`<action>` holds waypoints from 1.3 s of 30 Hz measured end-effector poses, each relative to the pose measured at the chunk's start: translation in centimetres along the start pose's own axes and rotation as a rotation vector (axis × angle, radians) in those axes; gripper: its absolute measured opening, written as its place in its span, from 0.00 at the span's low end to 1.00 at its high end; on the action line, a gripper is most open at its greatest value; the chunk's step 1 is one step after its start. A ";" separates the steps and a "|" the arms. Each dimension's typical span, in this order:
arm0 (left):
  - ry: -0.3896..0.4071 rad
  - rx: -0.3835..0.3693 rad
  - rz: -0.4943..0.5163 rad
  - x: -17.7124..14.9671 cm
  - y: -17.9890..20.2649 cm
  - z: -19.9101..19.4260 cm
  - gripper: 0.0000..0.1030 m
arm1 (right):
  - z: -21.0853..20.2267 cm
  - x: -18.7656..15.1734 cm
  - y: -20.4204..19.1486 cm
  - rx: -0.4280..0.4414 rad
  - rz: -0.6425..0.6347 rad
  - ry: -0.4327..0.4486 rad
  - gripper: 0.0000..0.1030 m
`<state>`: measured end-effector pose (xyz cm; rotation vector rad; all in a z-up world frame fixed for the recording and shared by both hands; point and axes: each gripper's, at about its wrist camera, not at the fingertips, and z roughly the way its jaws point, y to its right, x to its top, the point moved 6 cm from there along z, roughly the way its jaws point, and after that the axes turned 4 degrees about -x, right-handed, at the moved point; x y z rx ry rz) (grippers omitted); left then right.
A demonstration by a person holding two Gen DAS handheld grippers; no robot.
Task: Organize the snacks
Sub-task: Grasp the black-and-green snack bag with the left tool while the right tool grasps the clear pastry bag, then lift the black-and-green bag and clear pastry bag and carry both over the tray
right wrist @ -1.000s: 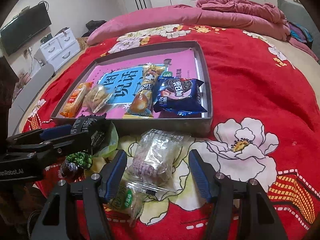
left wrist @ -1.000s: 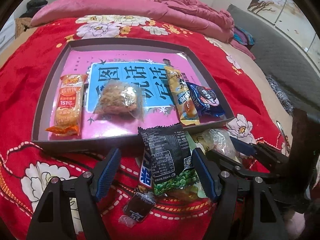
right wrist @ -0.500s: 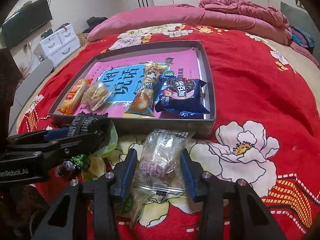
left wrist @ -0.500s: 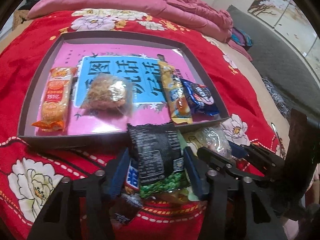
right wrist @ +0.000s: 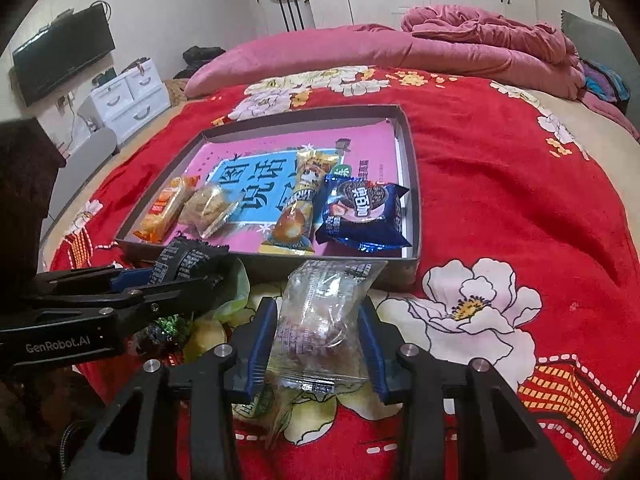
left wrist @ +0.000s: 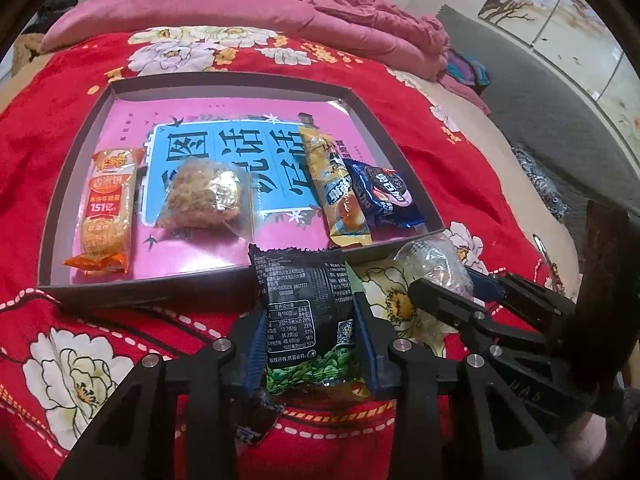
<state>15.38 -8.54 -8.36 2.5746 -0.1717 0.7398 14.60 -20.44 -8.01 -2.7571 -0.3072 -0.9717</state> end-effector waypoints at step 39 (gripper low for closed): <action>0.166 0.025 -0.145 2.3 -6.2 -5.1 0.38 | -0.6 2.8 -3.4 0.105 0.014 0.082 0.40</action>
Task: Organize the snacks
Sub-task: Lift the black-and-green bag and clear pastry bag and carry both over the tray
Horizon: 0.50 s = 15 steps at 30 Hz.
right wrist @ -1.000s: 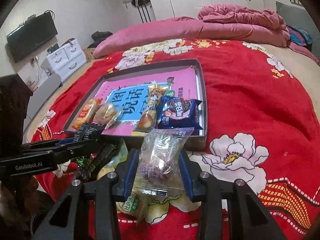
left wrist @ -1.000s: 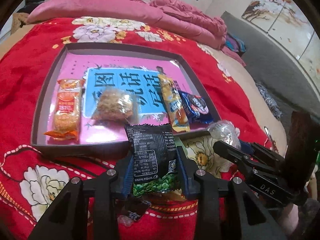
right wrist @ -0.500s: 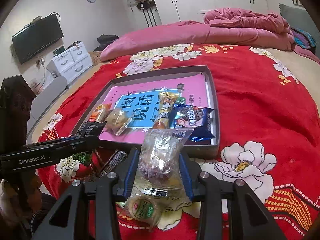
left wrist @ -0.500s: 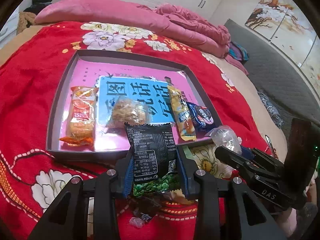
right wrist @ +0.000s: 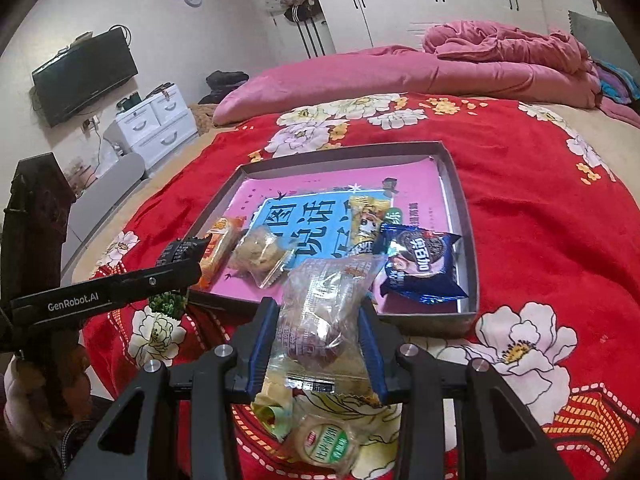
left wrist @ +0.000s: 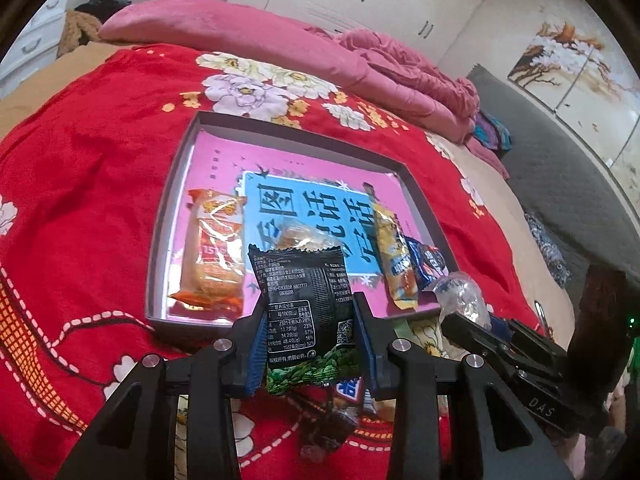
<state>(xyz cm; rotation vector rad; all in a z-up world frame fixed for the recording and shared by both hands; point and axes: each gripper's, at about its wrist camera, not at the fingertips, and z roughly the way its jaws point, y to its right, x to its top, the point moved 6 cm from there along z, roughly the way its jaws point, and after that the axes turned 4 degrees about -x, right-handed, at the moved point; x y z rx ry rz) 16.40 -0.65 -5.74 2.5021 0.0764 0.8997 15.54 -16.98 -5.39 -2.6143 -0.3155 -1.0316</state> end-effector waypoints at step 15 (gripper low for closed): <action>0.050 0.020 -0.043 1.1 -1.7 -0.6 0.38 | 0.8 0.5 -1.2 0.013 0.005 0.000 0.40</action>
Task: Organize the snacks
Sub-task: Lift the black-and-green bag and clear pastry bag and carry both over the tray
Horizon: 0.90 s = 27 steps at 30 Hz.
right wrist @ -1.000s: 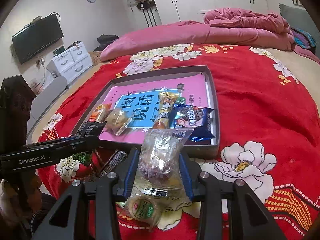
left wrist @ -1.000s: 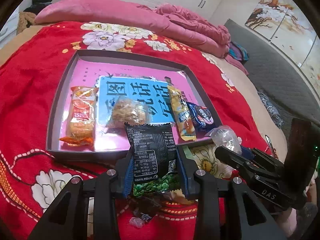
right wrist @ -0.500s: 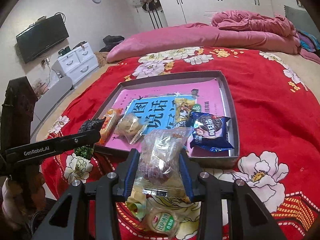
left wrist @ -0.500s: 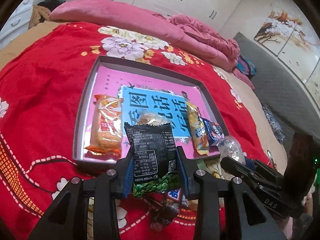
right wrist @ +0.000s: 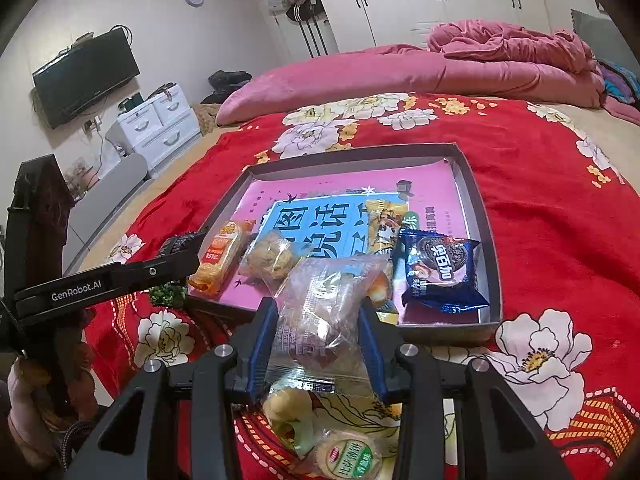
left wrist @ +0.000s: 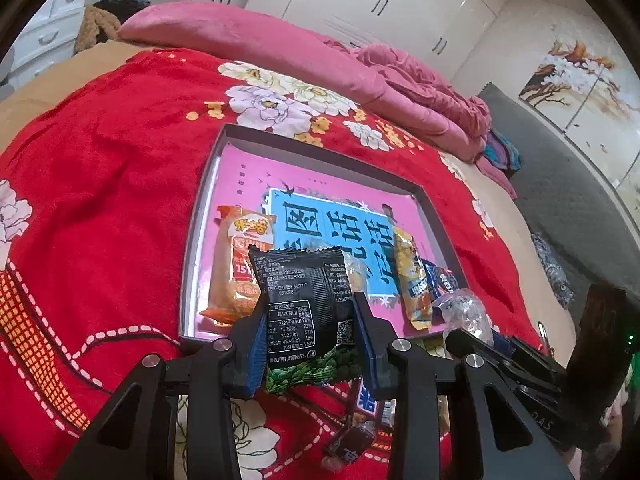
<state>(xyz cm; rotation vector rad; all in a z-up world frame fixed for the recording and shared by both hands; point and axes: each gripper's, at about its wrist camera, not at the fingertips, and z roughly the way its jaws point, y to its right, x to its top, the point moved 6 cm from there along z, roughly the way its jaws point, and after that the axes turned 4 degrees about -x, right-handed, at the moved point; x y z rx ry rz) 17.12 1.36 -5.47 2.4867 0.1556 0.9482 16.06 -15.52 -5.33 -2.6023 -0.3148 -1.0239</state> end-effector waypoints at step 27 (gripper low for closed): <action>0.009 0.034 0.050 0.6 0.8 1.7 0.38 | -0.2 2.7 1.9 -0.020 0.088 0.059 0.40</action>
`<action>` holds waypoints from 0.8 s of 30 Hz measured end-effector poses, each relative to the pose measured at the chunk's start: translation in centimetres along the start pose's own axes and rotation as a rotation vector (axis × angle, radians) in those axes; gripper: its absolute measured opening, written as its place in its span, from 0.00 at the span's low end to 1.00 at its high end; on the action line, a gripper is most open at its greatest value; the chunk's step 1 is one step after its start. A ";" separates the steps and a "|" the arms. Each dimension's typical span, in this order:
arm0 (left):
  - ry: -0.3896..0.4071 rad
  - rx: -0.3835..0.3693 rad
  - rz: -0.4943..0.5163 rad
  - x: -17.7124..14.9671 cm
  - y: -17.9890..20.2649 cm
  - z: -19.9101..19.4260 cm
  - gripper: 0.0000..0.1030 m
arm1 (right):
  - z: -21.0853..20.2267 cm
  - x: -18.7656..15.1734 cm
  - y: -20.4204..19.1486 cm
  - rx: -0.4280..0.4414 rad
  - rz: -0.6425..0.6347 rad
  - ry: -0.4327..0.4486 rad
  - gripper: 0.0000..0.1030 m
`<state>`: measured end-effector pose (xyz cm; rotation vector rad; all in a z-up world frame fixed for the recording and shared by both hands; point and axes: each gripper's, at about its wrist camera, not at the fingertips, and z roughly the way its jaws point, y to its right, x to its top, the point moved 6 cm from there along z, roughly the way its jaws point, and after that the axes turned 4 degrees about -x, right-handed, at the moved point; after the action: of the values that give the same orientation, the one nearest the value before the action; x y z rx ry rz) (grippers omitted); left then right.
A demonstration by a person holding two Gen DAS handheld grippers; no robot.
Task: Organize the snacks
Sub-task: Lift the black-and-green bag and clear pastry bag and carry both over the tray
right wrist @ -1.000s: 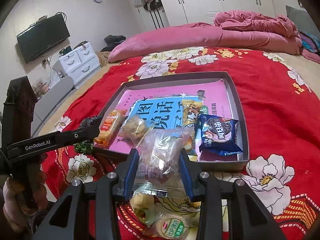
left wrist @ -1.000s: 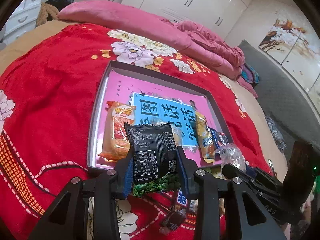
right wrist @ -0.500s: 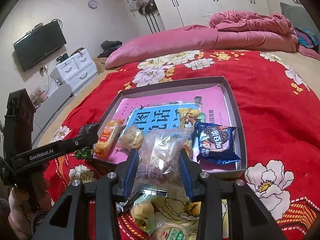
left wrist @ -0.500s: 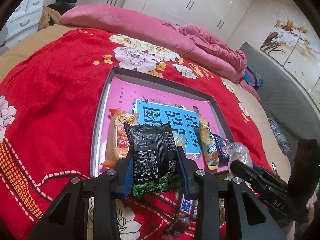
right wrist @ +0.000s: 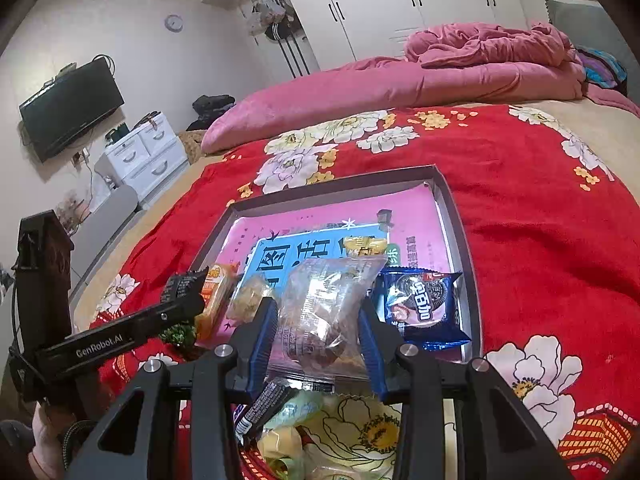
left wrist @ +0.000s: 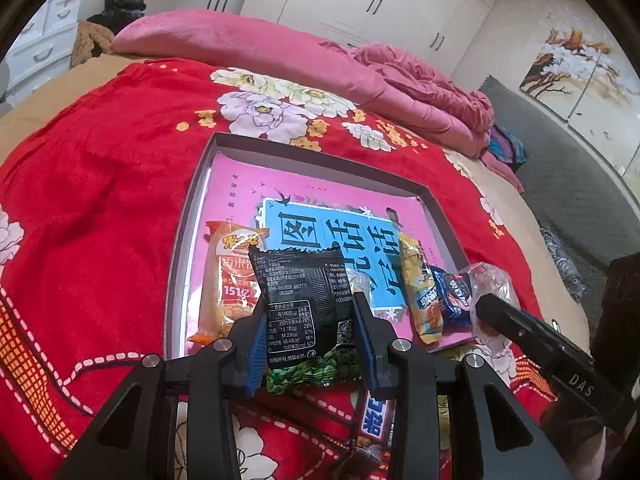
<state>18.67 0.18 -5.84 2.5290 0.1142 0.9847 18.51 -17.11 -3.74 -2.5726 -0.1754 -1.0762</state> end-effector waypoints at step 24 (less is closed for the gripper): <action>-0.032 0.010 0.033 -0.3 0.9 1.8 0.38 | 0.5 1.2 0.2 0.006 0.052 0.025 0.40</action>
<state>19.63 -1.38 -6.84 2.5628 0.0680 0.9581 19.78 -17.17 -3.27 -2.5430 -0.1042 -1.0869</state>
